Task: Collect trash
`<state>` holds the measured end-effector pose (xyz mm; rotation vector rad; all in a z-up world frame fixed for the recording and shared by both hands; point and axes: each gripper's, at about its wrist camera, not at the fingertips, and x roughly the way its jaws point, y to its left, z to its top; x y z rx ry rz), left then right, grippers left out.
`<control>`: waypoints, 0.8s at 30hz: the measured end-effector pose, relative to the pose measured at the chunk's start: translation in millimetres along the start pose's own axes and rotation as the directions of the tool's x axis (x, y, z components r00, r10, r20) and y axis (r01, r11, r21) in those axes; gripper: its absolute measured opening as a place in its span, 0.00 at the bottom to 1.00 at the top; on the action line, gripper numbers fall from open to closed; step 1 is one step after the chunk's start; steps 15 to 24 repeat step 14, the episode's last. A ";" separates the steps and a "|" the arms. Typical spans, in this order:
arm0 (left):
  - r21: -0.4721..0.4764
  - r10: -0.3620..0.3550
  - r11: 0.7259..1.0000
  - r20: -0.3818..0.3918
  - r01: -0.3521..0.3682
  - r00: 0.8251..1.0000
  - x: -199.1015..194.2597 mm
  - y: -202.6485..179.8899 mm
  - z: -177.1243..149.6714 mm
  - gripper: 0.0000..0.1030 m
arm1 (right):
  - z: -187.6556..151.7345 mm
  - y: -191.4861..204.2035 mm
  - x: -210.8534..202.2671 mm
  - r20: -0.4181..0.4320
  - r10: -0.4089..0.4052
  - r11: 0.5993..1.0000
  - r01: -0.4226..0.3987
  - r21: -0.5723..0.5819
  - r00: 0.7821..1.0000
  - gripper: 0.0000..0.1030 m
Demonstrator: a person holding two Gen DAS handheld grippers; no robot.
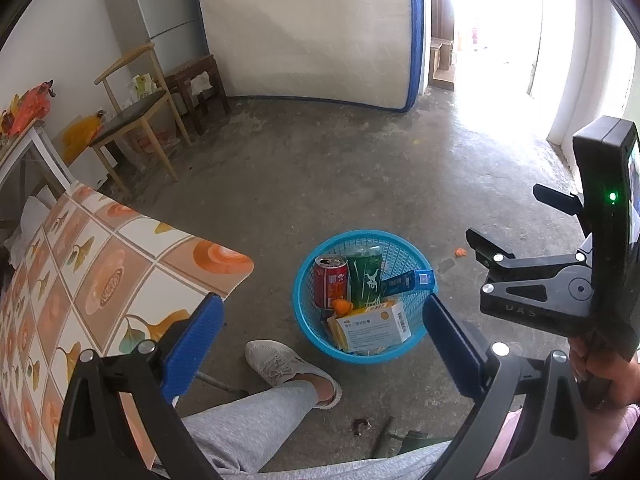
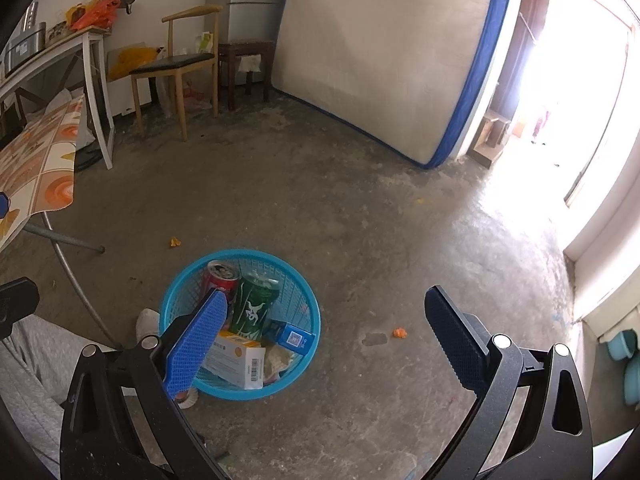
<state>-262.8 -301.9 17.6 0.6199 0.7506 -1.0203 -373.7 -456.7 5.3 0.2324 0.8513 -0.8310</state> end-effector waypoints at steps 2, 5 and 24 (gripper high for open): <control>0.000 -0.007 1.000 -0.001 0.007 1.000 -0.2 0.4 -0.3 0.95 | -0.2 0.0 -0.3 -0.004 0.003 1.000 -0.003 0.002 1.000 0.92; 0.001 -0.022 1.000 -0.005 0.022 1.000 -1.6 1.1 -1.0 0.95 | 0.9 -0.8 -0.8 -0.009 0.006 1.000 -0.006 0.003 1.000 0.92; -0.008 -0.033 0.999 -0.024 0.033 0.999 2.3 0.0 0.6 0.95 | 2.8 -2.3 -2.5 0.002 0.015 1.000 -0.015 0.005 1.000 0.92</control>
